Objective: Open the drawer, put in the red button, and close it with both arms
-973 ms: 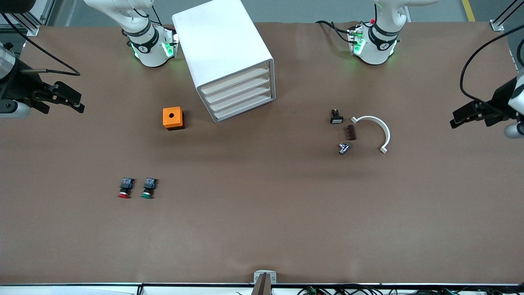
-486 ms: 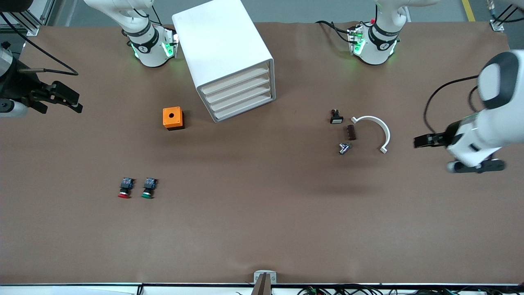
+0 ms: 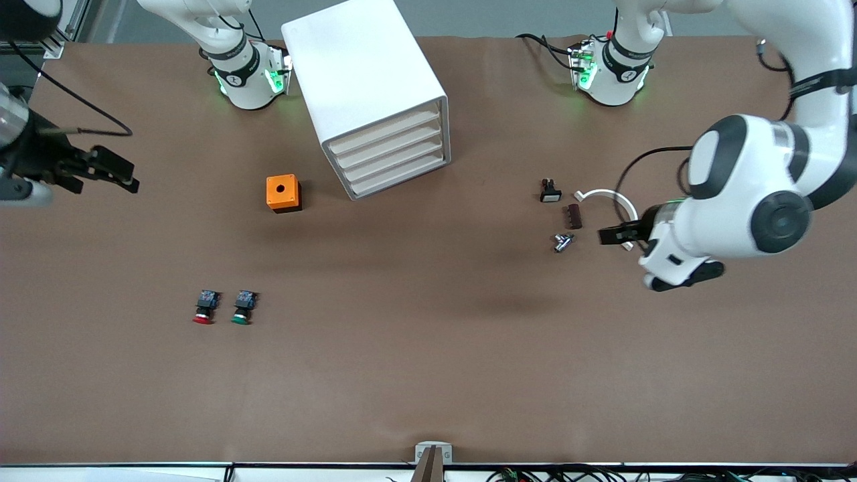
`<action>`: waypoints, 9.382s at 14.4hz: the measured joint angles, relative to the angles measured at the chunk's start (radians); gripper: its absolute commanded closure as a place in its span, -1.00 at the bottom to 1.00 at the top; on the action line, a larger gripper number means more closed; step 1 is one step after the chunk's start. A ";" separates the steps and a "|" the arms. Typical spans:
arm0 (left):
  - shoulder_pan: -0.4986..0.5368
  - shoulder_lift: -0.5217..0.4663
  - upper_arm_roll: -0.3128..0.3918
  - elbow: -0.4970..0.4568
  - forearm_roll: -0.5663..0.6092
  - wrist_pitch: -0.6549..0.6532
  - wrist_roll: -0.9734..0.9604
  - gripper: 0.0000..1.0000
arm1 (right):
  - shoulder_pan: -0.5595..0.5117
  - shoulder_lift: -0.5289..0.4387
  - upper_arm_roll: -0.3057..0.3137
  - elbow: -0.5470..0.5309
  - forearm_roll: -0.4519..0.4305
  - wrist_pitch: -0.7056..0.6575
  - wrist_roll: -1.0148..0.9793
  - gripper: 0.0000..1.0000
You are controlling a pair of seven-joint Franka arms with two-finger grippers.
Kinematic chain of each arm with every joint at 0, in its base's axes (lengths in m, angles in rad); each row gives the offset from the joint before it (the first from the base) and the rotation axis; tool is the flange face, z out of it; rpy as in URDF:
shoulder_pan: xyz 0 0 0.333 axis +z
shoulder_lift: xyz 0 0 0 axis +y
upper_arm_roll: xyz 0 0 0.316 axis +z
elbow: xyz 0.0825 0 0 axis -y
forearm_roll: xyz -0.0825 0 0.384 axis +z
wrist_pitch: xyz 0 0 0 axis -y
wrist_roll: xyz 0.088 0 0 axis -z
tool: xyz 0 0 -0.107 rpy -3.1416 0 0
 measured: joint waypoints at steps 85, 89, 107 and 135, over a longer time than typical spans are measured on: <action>-0.106 0.597 -0.143 0.239 -0.947 -0.094 -1.342 -0.98 | 0.780 0.210 0.028 -0.262 0.038 0.574 1.751 0.99; -0.075 0.584 -0.133 0.278 -0.950 -0.086 -1.103 -0.98 | 0.833 0.273 0.027 -0.263 0.038 0.639 1.861 1.00; -0.243 0.406 0.007 0.349 -0.395 0.338 -0.463 -0.98 | 0.758 0.300 -0.003 -0.012 0.036 0.302 1.558 -1.00; -0.642 0.388 -0.117 0.254 0.126 0.424 -0.817 -0.98 | -0.016 0.203 0.001 0.231 -0.049 -0.123 0.049 -1.00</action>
